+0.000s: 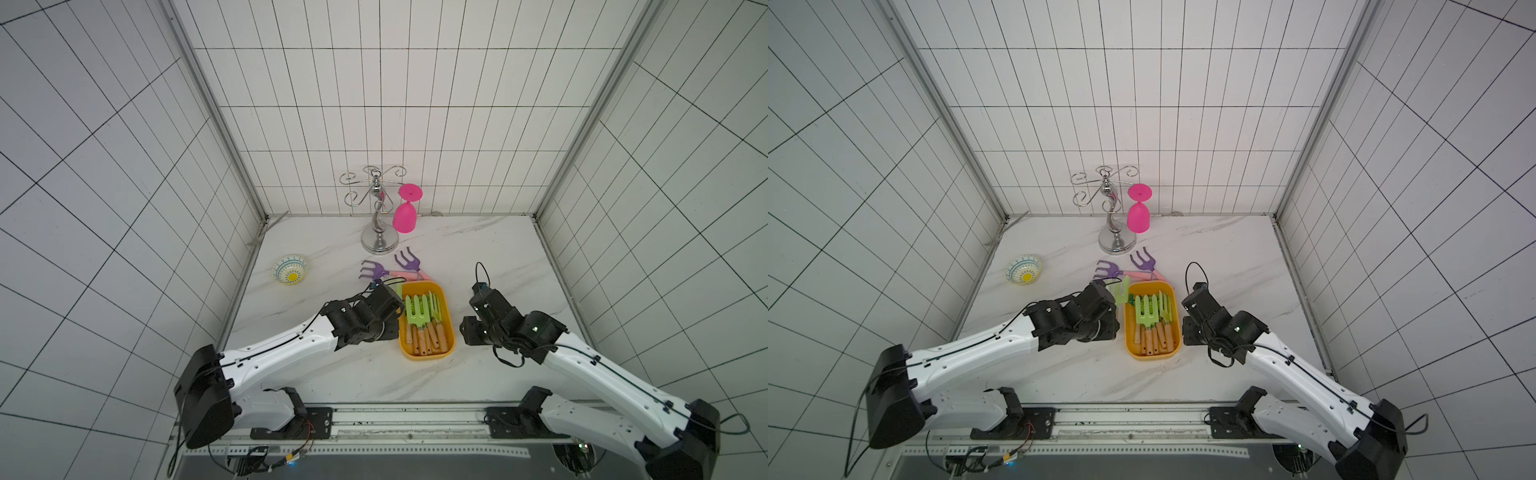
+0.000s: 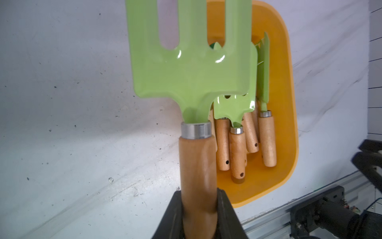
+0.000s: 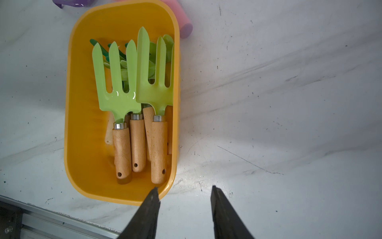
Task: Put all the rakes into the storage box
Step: Pick up the rake at the center of the board, then place the rake in the storage box.
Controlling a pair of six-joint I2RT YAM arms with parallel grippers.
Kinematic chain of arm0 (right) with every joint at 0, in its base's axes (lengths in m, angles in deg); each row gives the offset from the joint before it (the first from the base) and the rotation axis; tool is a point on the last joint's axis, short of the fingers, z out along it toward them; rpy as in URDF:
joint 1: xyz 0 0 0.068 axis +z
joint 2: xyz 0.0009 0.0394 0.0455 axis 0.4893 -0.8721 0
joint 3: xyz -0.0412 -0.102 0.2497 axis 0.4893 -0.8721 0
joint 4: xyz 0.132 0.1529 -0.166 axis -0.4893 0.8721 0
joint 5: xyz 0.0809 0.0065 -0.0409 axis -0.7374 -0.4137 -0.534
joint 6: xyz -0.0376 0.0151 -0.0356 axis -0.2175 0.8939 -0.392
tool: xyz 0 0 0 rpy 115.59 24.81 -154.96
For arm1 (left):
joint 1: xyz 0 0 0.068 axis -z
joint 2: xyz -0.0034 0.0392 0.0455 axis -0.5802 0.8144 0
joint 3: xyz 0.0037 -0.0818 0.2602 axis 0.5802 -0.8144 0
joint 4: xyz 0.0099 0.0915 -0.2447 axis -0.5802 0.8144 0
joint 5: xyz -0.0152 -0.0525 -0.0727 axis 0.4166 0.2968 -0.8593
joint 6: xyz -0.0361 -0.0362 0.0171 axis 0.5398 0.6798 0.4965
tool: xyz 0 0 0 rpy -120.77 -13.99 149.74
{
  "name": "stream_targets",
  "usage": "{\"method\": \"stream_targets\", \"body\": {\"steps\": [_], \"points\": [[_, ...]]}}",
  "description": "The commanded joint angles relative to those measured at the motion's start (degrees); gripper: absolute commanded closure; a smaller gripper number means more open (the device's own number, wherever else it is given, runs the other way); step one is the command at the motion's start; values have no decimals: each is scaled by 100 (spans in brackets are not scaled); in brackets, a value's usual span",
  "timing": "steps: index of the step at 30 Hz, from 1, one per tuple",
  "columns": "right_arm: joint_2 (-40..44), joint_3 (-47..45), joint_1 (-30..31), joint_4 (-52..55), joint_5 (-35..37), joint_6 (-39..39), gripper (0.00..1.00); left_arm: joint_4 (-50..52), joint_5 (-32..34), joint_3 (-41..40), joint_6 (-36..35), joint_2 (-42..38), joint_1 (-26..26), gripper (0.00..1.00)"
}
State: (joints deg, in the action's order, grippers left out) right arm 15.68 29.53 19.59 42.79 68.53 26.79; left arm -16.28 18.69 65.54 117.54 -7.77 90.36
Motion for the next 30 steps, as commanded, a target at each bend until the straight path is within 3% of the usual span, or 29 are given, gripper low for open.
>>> {"method": "stream_targets", "body": {"steps": [1,7,15,30], "points": [[226,-239,42,148,-46,-119,55,-450,327,-81,344,-152,321,93],[413,-164,42,465,155,-291,55,-2240,-287,-398,351,355,571,92],[346,-67,41,603,89,-369,55,-3786,-109,-854,230,973,602,92],[26,-58,31,547,157,-455,55,-4673,0,-1809,680,1126,641,92]]}}
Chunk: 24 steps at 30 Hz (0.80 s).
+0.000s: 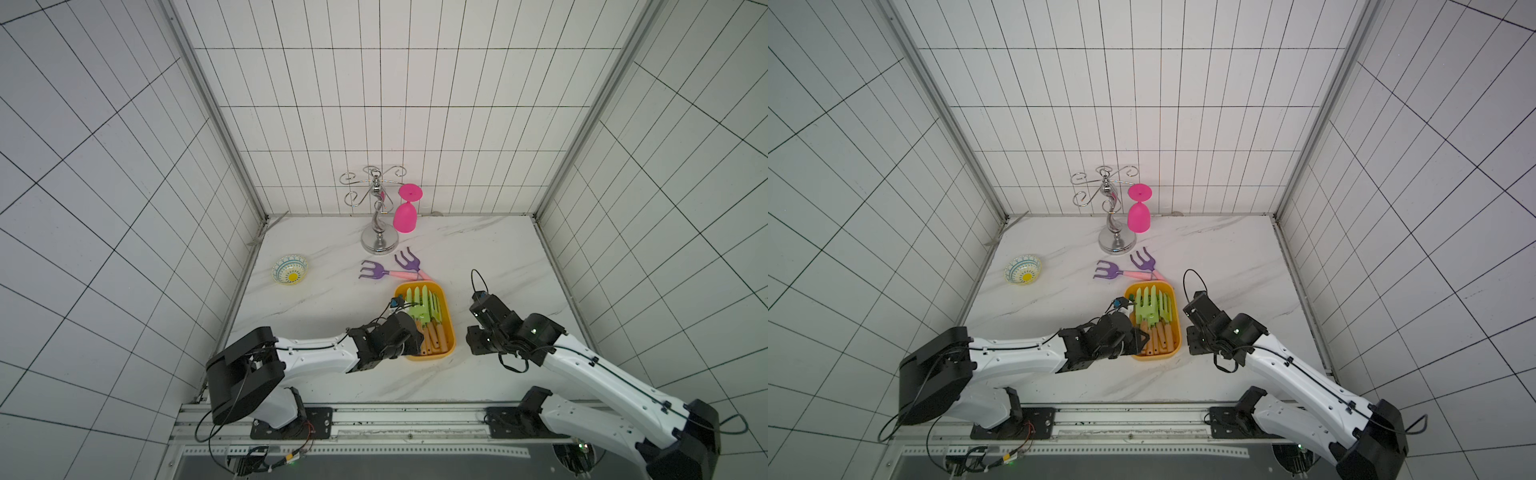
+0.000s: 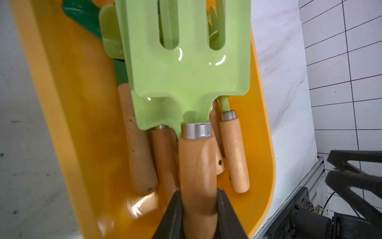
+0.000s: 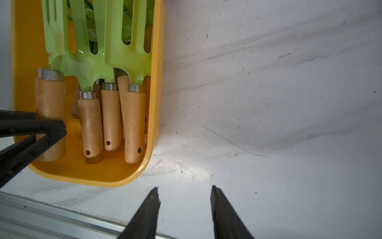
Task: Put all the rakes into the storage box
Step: Place the rake in the storage box.
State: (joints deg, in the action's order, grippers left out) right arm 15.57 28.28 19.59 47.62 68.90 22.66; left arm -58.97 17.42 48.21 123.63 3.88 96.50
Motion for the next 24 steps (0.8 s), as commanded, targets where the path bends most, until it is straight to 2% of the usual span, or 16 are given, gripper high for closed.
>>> {"method": "stream_targets", "body": {"steps": [1,5,8,10,13,15,24], "points": [[49,53,27,51,124,-42,55,-421,134,-111,90,-25,23,92],[10,9,32,9,106,-24,55,-447,247,-237,176,-40,74,91],[-76,-10,34,-12,117,-7,55,-231,365,-266,280,-68,93,86],[-122,-15,29,-33,169,10,55,-94,464,-272,351,-101,133,77],[-224,53,29,-55,235,-12,55,87,594,-228,369,-177,200,57],[-294,111,29,-103,266,-58,54,290,701,-134,363,-211,236,49],[-627,502,8,-304,258,-188,54,1454,1143,617,39,-553,545,40]]}}
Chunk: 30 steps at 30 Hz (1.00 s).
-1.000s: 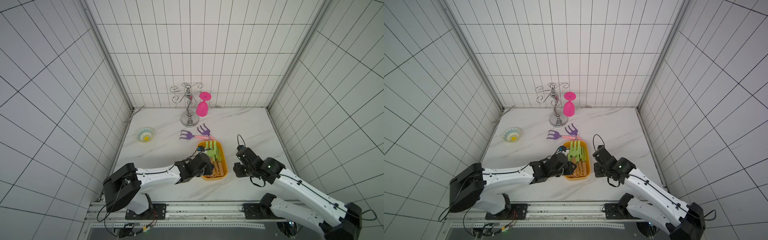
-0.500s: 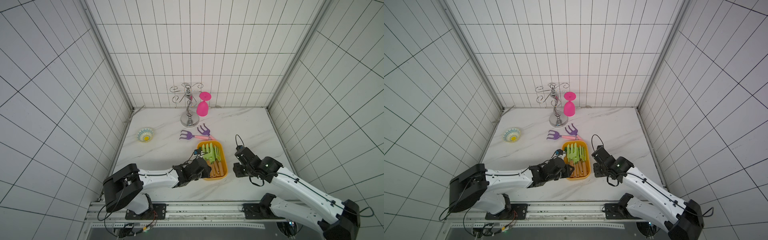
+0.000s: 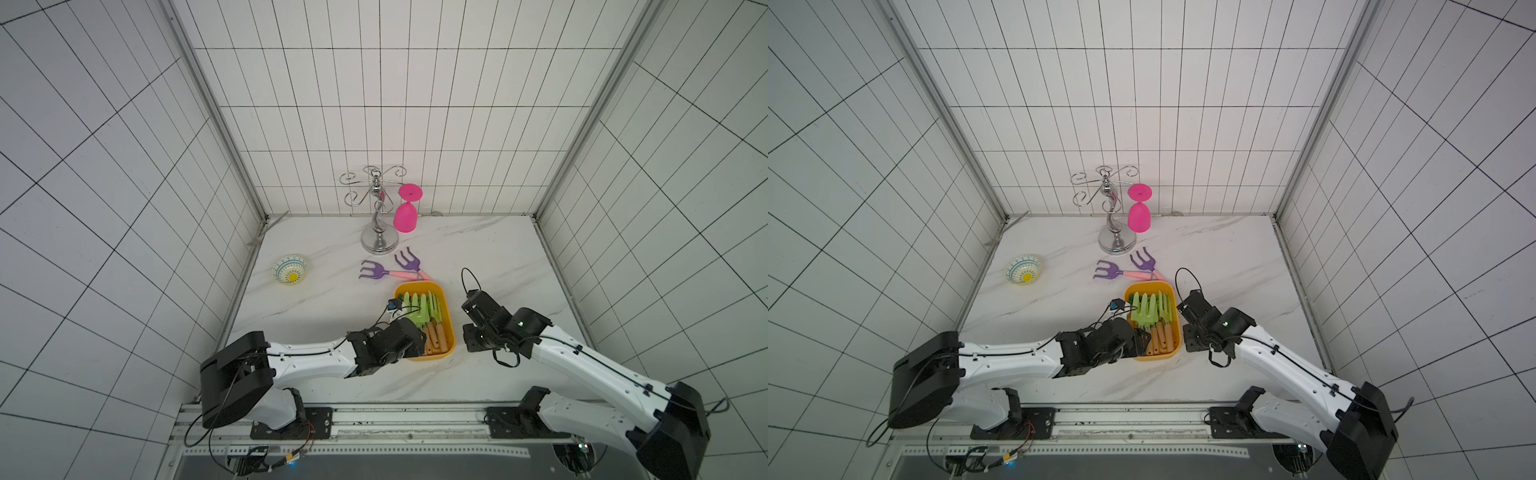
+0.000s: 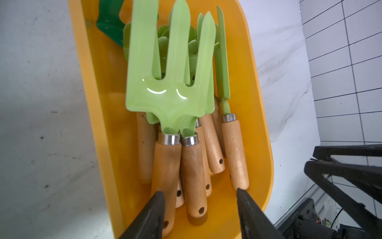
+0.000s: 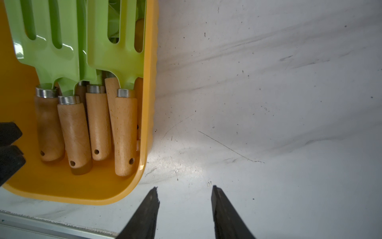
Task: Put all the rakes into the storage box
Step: Place the rake in the storage box.
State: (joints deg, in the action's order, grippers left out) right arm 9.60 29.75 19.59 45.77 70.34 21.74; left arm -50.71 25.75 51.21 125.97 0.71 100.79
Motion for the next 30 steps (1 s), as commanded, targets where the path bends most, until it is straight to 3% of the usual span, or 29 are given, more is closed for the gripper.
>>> {"method": "stream_targets", "body": {"steps": [1,7,9,12,19,23,27,30], "points": [[-48,395,7,-150,122,-106,54,881,393,474,-257,-313,150,40],[-476,622,-118,-464,-38,-158,53,2074,1518,1275,-561,-947,209,26],[-769,733,-219,-593,-183,-257,52,2500,1685,1500,-568,-1086,-87,21],[-1337,997,-464,-806,-591,-356,51,3092,1211,1781,-474,-1082,-1044,21],[-2597,1880,-692,-1122,-747,-666,51,2711,194,2024,-1795,-563,-2633,21],[-3067,2723,-863,-1038,-670,-1229,50,2883,-201,2358,-2598,-25,-2944,21],[-3586,3674,-1259,-689,-616,-1666,50,3102,-1325,2616,-3409,509,-3034,24],[-4098,4345,-1696,-257,-837,-1825,50,3171,-1868,2595,-3472,840,-3025,30]]}}
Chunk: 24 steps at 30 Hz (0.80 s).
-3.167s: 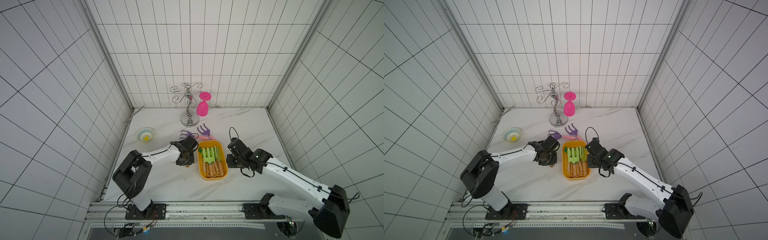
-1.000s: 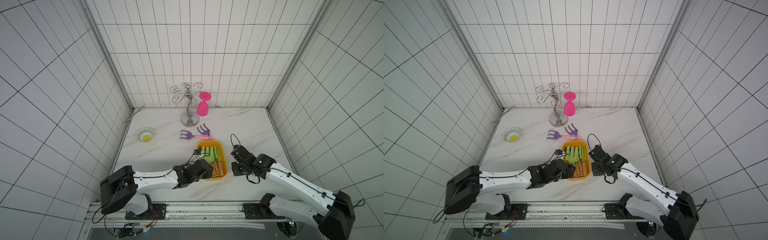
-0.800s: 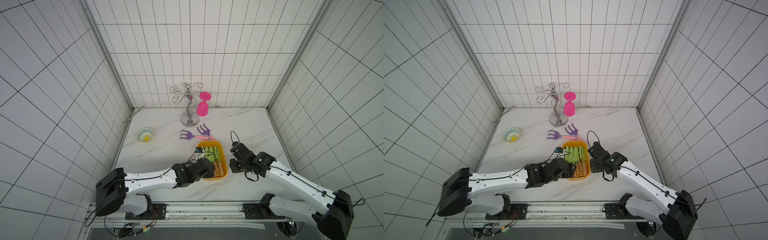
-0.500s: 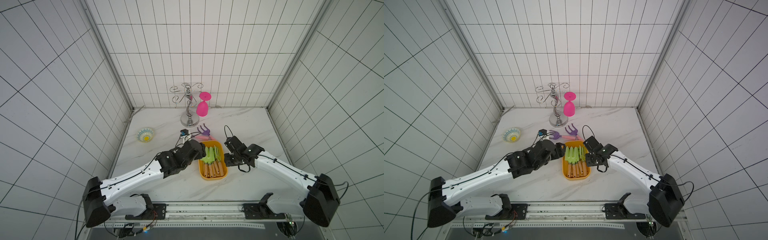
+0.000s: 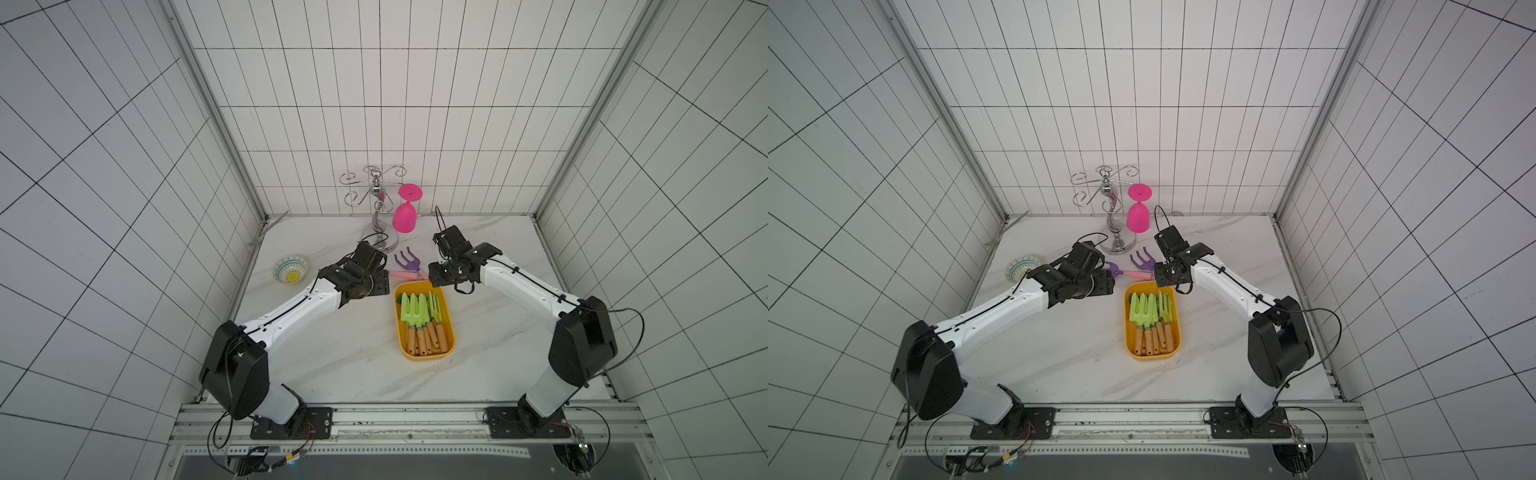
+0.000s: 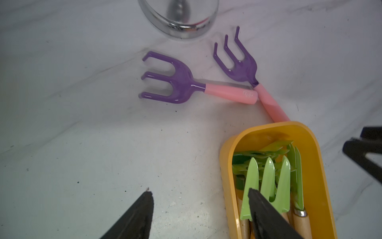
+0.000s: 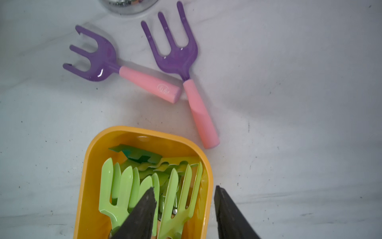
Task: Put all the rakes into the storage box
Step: Move the storage box to the center of the board.
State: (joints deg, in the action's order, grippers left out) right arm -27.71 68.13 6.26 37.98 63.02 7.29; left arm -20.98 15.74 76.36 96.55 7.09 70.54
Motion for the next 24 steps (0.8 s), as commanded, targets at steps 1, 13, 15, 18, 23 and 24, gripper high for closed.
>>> {"method": "stream_targets", "body": {"steps": [1,13,15,18,23,24], "points": [[-581,741,-497,631,-196,-402,50,167,-968,23,-509,261,15,31],[-1764,1143,-804,369,-840,-773,49,-326,-1902,-62,-112,892,70,41],[-1758,1029,-805,190,-922,-738,49,-174,-1784,4,-99,1013,116,44],[-1862,1037,-804,140,-1053,-781,49,-42,-1567,-9,-31,1108,123,48],[-2063,1087,-756,146,-1135,-896,49,143,-1230,23,-54,1155,123,55],[-2093,1100,-745,145,-1113,-895,49,186,-1172,26,-64,1156,120,56]]}}
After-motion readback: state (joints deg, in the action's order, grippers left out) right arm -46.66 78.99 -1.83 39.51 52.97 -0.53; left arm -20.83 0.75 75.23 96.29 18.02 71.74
